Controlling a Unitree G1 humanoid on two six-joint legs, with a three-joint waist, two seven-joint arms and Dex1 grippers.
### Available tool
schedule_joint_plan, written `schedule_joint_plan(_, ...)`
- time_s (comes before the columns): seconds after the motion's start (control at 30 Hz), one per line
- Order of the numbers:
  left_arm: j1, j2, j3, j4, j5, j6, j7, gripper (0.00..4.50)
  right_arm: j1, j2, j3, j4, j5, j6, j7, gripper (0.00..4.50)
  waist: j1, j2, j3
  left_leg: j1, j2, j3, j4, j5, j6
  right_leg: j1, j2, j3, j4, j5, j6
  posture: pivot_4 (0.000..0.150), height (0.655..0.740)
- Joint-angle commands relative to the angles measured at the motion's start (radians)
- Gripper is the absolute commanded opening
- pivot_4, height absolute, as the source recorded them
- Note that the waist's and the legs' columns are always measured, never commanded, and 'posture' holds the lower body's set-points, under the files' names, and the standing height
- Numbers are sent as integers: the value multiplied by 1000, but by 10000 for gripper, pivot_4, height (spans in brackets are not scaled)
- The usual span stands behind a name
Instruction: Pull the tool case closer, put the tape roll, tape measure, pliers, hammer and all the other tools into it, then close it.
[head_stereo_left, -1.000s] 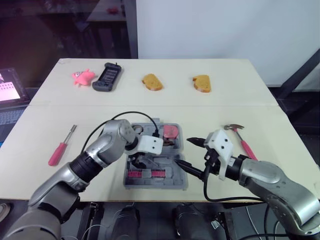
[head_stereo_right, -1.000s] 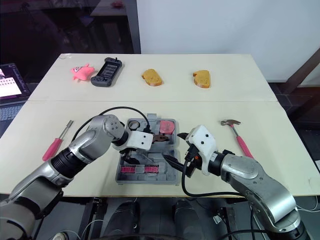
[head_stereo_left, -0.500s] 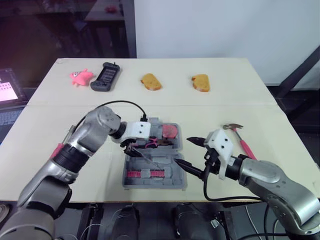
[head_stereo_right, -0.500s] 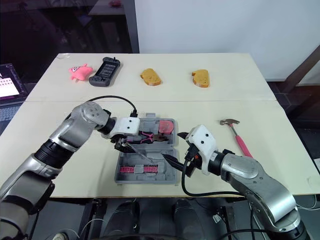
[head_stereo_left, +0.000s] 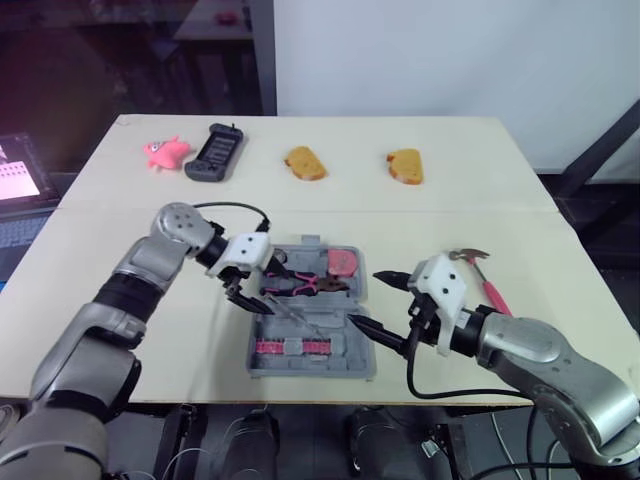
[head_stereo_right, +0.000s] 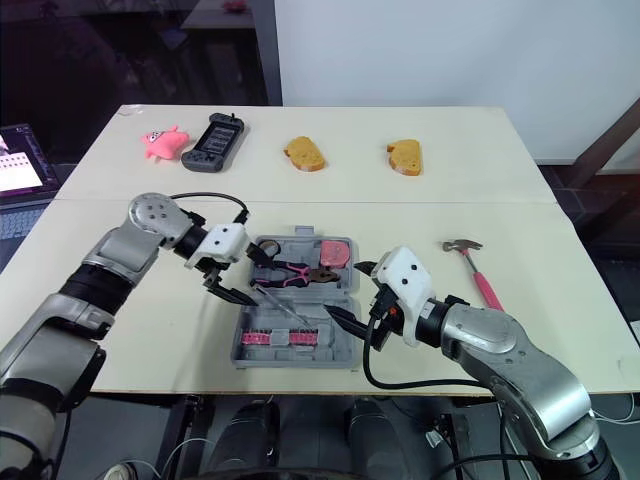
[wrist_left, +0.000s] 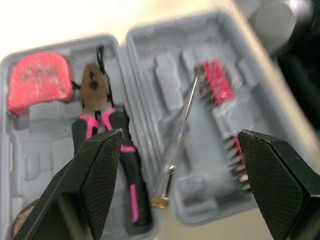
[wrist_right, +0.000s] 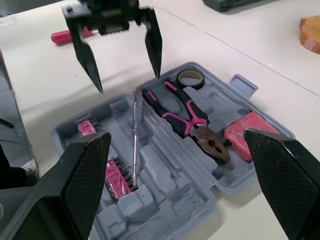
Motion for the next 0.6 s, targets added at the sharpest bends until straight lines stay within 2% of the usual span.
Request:
schedule_joint_plan(0.03,-26,1,-24,-41,86,-15,17,38647,6,1,-21,-30,4,-10,-3,45000,-4,0,0,0,0,0,0,0,0,0,0,0,0,0,0,1500,7400)
schedule_joint_plan(0.37,6,6,-41,-291,194,226,39,38647,15,9,-10,-37,3,-10,-18,45000,-4,0,0,0,0,0,-1,0,0,0,0,0,0,0,0,1500,7400)
schedule_joint_plan(0.6,60,37,-92,-462,270,302,30,38647,12,16,-5,-36,3,-9,-25,45000,-4,0,0,0,0,0,-1,0,0,0,0,0,0,0,0,1500,7400)
